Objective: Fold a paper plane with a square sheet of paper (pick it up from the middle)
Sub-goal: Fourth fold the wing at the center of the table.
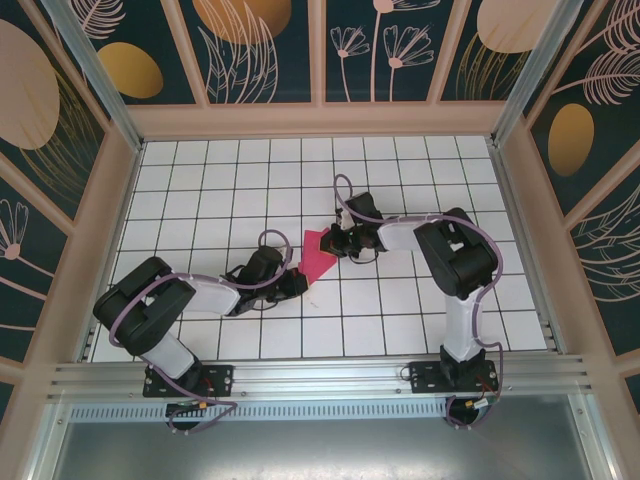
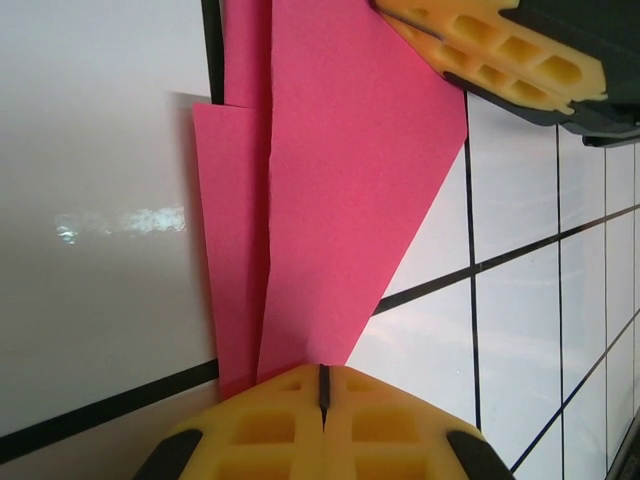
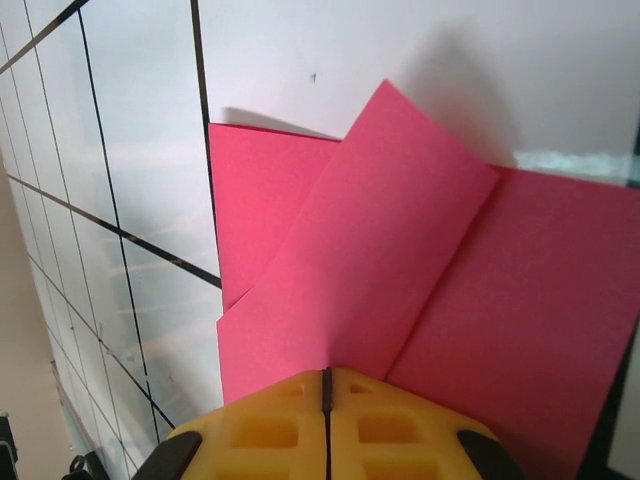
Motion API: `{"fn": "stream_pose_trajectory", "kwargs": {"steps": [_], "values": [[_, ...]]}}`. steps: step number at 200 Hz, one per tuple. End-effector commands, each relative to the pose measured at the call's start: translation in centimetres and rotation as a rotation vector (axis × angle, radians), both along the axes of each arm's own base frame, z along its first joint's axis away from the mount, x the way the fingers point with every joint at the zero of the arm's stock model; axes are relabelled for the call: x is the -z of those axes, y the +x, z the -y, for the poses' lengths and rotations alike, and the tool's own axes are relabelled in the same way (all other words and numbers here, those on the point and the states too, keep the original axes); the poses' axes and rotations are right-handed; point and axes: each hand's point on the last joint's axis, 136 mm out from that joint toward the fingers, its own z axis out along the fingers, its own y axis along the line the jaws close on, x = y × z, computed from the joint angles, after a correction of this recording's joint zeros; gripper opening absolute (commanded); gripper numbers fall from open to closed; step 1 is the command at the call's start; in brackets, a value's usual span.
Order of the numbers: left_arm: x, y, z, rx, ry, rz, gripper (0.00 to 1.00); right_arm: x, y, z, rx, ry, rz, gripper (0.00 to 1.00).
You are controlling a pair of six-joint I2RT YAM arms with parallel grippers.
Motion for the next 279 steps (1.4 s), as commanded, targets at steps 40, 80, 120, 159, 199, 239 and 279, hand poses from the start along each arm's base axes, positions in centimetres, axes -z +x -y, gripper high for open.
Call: {"fn": "stream_pose_trajectory", "kwargs": {"steps": [40,80,120,159,199,239,279], "values": [[6.4,-4.6,-4.9,-0.01,0.228,-0.2,0.0,2.4,5.7,4.6,0.154,-0.14,0.003,0.1],[6.1,-4.3,-4.7,-0.009,0.218,-0.192,0.0,2.1,8.0,5.5,0.18,-0.177,0.014,0.11],[3.3,-2.6,-2.9,0.006,0.159,-0.127,0.0,-1.8,7.9,5.6,0.168,-0.147,0.102,0.13],[-2.9,0.0,-0.7,0.015,0.075,-0.002,0.18,-4.9,5.2,7.0,0.186,-0.122,0.165,0.28],[-6.0,2.5,-1.5,-0.035,0.159,0.095,0.33,-4.6,1.6,6.5,0.165,-0.04,0.13,0.42],[-3.8,4.5,-2.7,-0.062,0.304,0.071,0.41,-3.5,-0.4,4.9,0.123,-0.041,0.102,0.43],[-2.0,5.3,-2.1,-0.035,0.337,0.049,0.44,-2.7,-0.9,3.4,0.103,-0.038,0.08,0.44]]}}
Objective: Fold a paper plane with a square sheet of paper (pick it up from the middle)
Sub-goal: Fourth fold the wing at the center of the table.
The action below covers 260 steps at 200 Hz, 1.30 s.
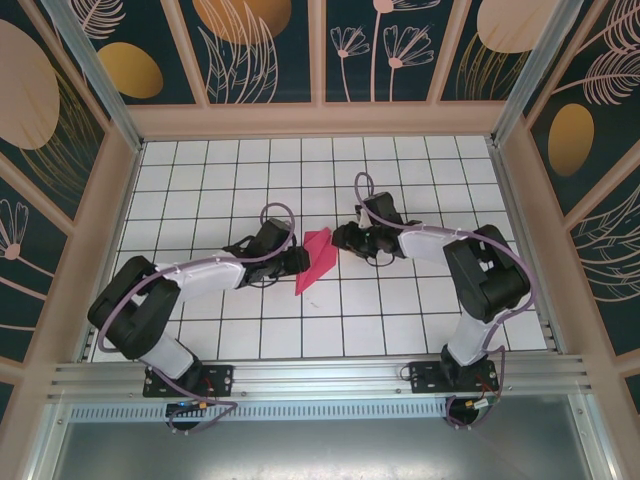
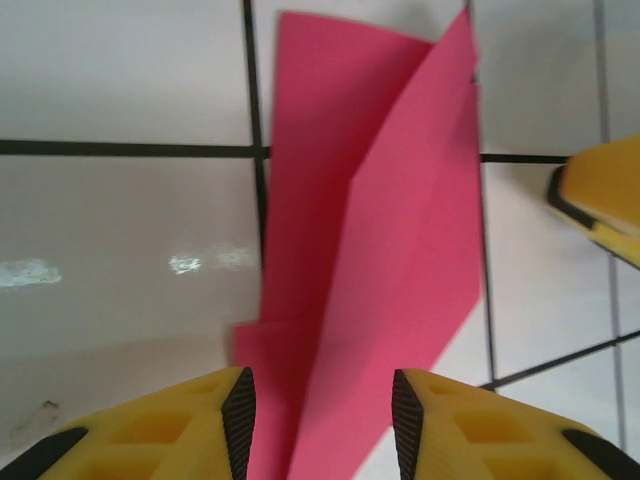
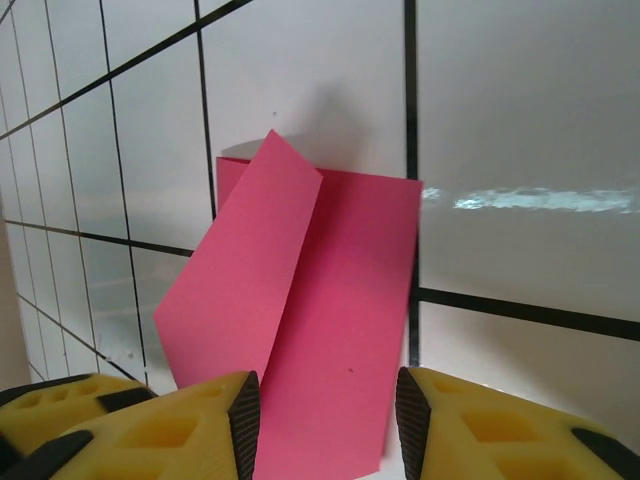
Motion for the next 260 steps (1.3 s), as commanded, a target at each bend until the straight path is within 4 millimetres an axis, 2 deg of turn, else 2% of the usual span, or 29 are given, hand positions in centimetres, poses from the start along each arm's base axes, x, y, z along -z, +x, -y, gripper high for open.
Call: {"fn": "stream_pose_trajectory", "kwargs": {"steps": [1,46,85,139,174,191,214,260], "values": [[1.2,0.3,-0.4,0.017,0.067,-0.014,0.44,0.7,-0.1,-0.9,-0.002,0.016,-0.018,0.44],[2.8,-0.1,-0.4,0.046,0.081,-0.038,0.38,1.9,-0.6,-0.9,0.014,0.001,-0.052,0.45],[3.5,-1.2,0.6,0.109,0.03,-0.07,0.31,2.6,-0.9,-1.3,0.005,0.027,-0.081,0.45],[4.3,-2.6,1.1,0.143,-0.02,-0.113,0.26,1.8,-1.6,-3.1,-0.038,0.096,-0.075,0.43],[4.5,-3.4,1.5,0.153,-0.067,-0.138,0.21,1.4,-1.4,-3.3,-0.035,0.107,-0.068,0.43],[4.4,-3.6,1.6,0.153,-0.084,-0.142,0.2,1.3,-1.4,-3.1,-0.032,0.106,-0.066,0.43],[4.1,-3.7,1.8,0.141,-0.114,-0.142,0.16,1.8,-0.9,-1.3,0.019,0.002,-0.043,0.44],[4.6,-3.9,1.4,0.119,-0.11,-0.154,0.13,1.7,-0.8,0.4,0.05,-0.069,-0.015,0.44]]}}
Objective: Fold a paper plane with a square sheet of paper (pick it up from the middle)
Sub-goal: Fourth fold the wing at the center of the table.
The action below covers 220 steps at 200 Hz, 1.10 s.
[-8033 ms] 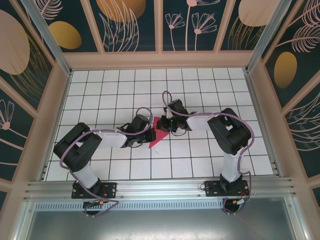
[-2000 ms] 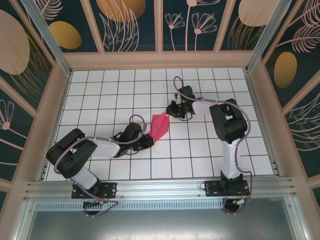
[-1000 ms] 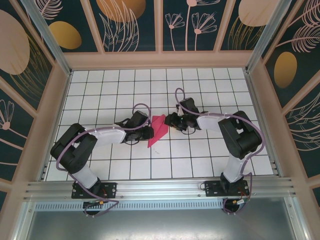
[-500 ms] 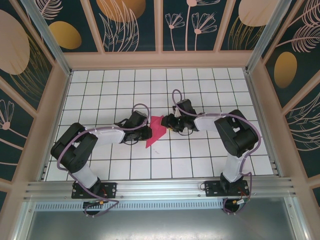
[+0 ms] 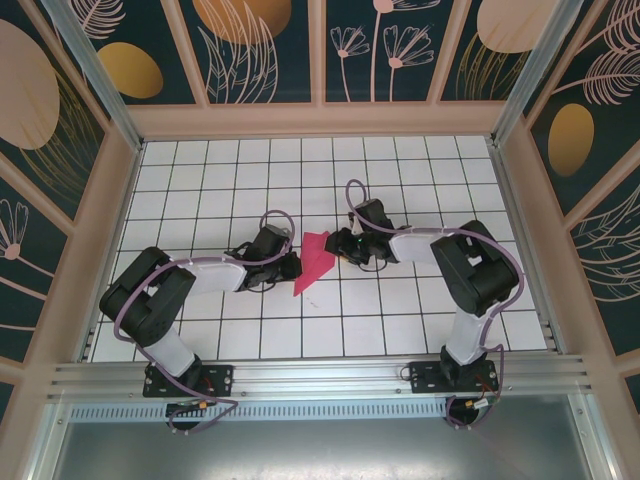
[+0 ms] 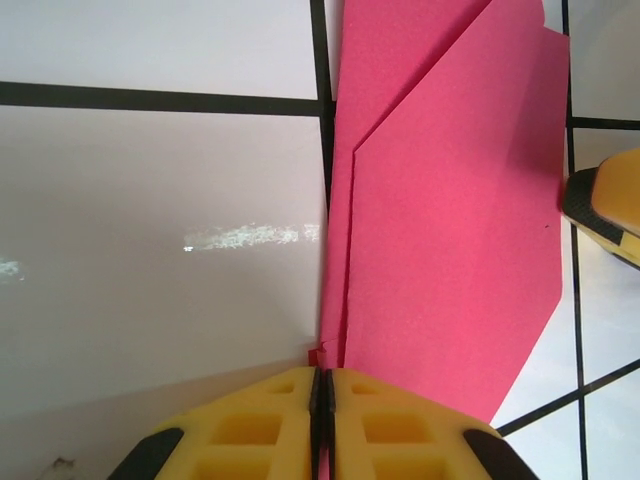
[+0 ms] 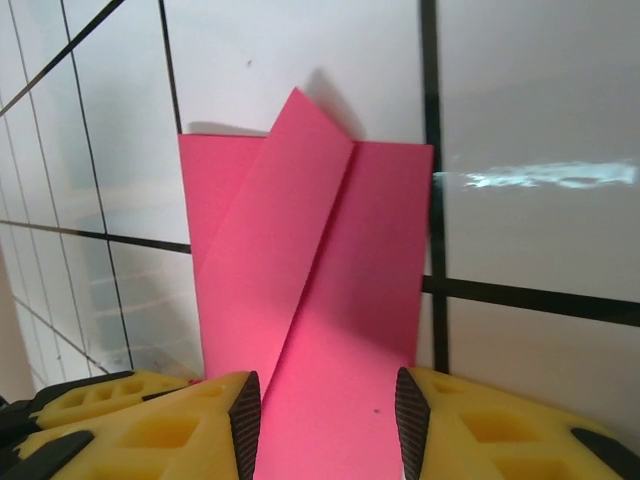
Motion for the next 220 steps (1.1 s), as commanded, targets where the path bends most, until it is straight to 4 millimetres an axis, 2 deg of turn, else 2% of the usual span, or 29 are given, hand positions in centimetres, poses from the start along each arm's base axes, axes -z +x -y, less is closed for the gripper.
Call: {"fn": "stream_pose_trajectory", "kwargs": {"steps": [1,23,57,93,128,169,205,208,220], "values": [[1.5,-3.5,1.7,0.09,-0.067,-0.129,0.13,-0.3,0.0,1.7,0.027,-0.07,0.032,0.44],[1.5,-3.6,1.8,0.088,-0.077,-0.133,0.14,0.1,0.0,2.1,0.041,-0.093,0.027,0.44],[1.6,-3.8,2.1,0.1,-0.092,-0.146,0.15,0.8,-0.3,1.6,0.034,-0.062,0.001,0.44],[1.3,-4.4,2.8,0.13,-0.141,-0.165,0.15,0.2,-0.5,0.0,-0.017,0.002,0.005,0.41],[1.4,-4.7,2.9,0.13,-0.156,-0.173,0.16,-0.3,-0.5,-0.4,-0.028,0.034,0.01,0.4],[1.7,-4.7,2.5,0.113,-0.142,-0.174,0.16,-0.1,-0.4,0.6,-0.017,-0.02,0.02,0.4],[1.9,-4.6,2.3,0.099,-0.135,-0.174,0.19,1.0,-1.2,1.8,-0.027,-0.091,0.0,0.42],[2.7,-4.9,2.1,0.097,-0.121,-0.193,0.18,1.2,-1.3,2.0,-0.025,-0.1,-0.004,0.42],[2.9,-4.9,2.1,0.093,-0.119,-0.199,0.19,1.6,-1.6,2.3,-0.023,-0.115,-0.012,0.41]]}}
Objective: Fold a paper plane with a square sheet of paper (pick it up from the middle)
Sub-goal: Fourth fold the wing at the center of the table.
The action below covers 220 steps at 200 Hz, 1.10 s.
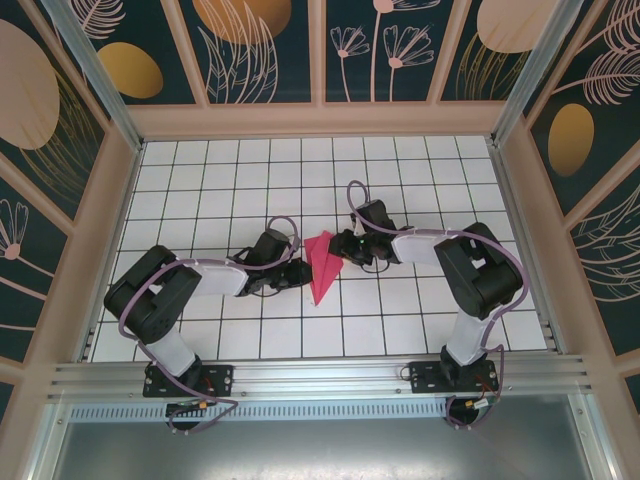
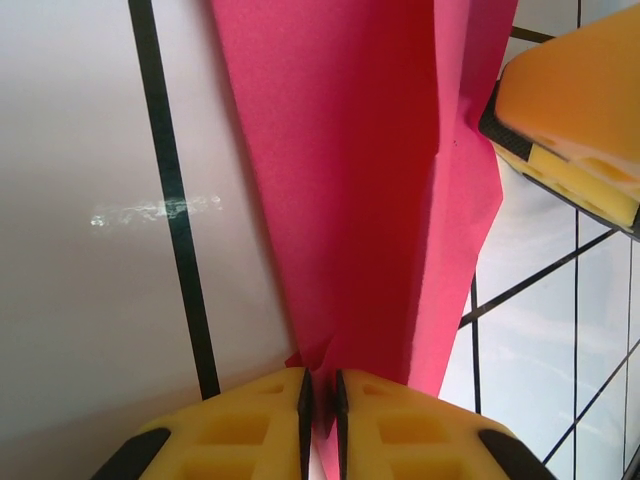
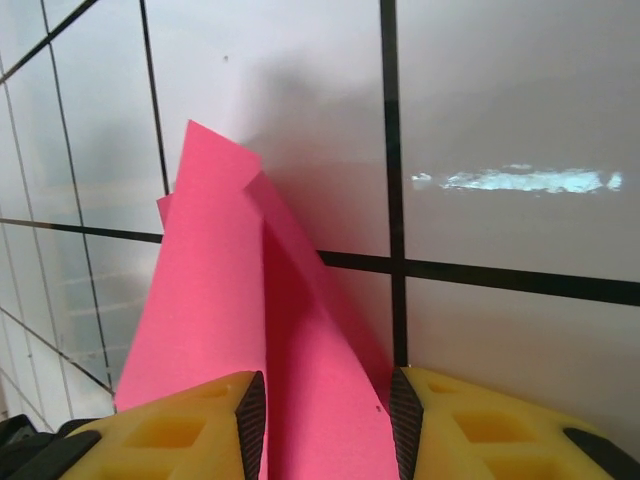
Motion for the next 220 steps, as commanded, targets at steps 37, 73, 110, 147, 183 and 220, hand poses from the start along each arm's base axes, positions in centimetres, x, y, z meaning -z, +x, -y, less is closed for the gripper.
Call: {"fn": "stream_pose_trajectory", "kwargs": {"steps": [37,73,110,147,183,220], "values": [[3.1,-2.5,-1.1,0.002,0.062,-0.111,0.18,1.0,-1.9,2.8,0.028,-0.106,-0.022,0.42],[3.4,-2.6,-1.1,0.002,0.063,-0.118,0.18,1.2,-2.1,3.8,0.059,-0.138,-0.019,0.43],[3.2,-2.4,-0.9,0.003,0.055,-0.115,0.18,1.5,-2.6,2.2,0.012,-0.058,-0.049,0.39],[3.4,-2.5,-0.7,0.01,0.048,-0.122,0.17,0.6,-2.6,0.9,-0.005,-0.007,-0.038,0.29],[3.5,-2.6,-0.8,0.011,0.051,-0.123,0.15,0.2,-2.4,0.9,0.004,-0.002,-0.027,0.26],[3.5,-2.6,-0.8,0.007,0.048,-0.122,0.12,0.4,-1.9,2.5,0.047,-0.072,-0.008,0.27]]}}
